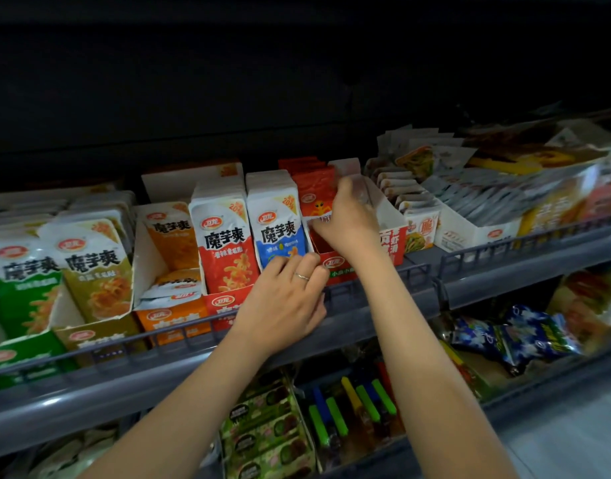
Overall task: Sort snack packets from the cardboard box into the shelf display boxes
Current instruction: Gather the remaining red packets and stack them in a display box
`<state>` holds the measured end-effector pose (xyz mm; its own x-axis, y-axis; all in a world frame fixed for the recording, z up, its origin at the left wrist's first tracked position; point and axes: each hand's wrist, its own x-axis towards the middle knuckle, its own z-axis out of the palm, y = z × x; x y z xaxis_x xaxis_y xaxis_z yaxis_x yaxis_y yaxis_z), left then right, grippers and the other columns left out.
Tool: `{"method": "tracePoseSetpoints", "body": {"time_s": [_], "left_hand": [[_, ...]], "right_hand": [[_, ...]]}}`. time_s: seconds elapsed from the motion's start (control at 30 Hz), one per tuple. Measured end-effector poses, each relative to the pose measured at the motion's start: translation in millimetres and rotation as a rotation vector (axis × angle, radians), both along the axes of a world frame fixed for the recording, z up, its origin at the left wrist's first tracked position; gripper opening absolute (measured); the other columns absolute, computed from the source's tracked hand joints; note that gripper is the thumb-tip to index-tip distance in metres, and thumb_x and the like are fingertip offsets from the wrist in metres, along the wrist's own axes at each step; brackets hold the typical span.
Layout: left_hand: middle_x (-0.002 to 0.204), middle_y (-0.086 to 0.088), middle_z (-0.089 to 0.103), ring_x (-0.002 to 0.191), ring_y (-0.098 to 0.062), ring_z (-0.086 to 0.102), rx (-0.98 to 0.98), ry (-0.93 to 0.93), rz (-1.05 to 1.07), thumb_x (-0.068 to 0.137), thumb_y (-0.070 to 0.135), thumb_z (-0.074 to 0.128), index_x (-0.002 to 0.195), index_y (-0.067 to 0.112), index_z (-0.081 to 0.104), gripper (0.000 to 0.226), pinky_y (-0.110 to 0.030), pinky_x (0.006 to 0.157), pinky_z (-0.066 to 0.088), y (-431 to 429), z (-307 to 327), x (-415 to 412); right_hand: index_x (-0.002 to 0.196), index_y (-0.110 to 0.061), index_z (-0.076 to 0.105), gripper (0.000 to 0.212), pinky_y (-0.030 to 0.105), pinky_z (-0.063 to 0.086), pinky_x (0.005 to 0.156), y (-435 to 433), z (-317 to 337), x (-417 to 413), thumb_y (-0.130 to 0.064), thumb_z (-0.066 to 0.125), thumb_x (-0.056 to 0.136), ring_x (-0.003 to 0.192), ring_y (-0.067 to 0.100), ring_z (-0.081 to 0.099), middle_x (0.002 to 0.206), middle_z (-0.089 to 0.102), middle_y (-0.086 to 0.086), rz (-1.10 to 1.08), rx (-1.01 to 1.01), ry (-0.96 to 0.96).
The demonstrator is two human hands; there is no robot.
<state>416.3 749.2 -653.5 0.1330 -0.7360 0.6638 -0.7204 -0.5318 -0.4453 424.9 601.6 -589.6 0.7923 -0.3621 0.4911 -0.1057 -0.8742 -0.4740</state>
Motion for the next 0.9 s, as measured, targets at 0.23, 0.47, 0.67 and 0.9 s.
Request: {"method": "tracePoseSetpoints", "body": {"time_s": [0.23,0.47,0.67,0.9], "left_hand": [[0.099,-0.013,0.059,0.079,-0.029,0.058,-0.004,-0.012,-0.014,0.082,0.026,0.048,0.095,0.009,0.047,0.021,-0.038,0.073,0.037,-0.8,-1.7,1.3],[0.098,-0.013,0.06,0.079,-0.028,0.058,0.002,-0.005,-0.014,0.082,0.026,0.047,0.094,0.009,0.047,0.021,-0.038,0.074,0.036,-0.3,-0.3,0.3],[0.1,-0.014,0.06,0.08,-0.029,0.058,0.021,-0.025,0.013,0.084,0.028,0.046,0.095,0.009,0.045,0.022,-0.039,0.075,0.037,0.2,-0.6,-0.1],[0.102,-0.015,0.06,0.08,-0.029,0.058,0.03,-0.034,0.025,0.084,0.027,0.047,0.095,0.009,0.046,0.022,-0.039,0.075,0.037,-0.1,-1.3,0.5]], "right_hand": [[0.136,-0.007,0.028,0.071,0.038,0.026,0.103,-3.8,-6.5,11.2,-0.028,0.069,0.083,0.128,0.027,0.042,0.132,0.052,0.011,-0.155,-0.103,-0.049],[0.105,-0.012,0.052,0.042,0.035,0.043,0.09,-8.0,-7.7,2.4,-0.034,0.075,0.077,0.107,0.026,0.05,0.125,0.036,0.01,-0.069,-0.139,-0.162],[0.105,-0.021,0.055,0.021,0.033,0.032,0.09,-10.9,2.7,-10.8,-0.027,0.062,0.086,0.107,0.022,0.05,0.106,0.056,0.001,0.082,-0.234,-0.164],[0.106,-0.024,0.06,0.019,0.05,0.013,0.108,-17.3,-9.8,-7.9,-0.033,0.054,0.09,0.123,0.027,0.037,0.12,0.055,0.005,-0.104,-0.339,0.069]]}}
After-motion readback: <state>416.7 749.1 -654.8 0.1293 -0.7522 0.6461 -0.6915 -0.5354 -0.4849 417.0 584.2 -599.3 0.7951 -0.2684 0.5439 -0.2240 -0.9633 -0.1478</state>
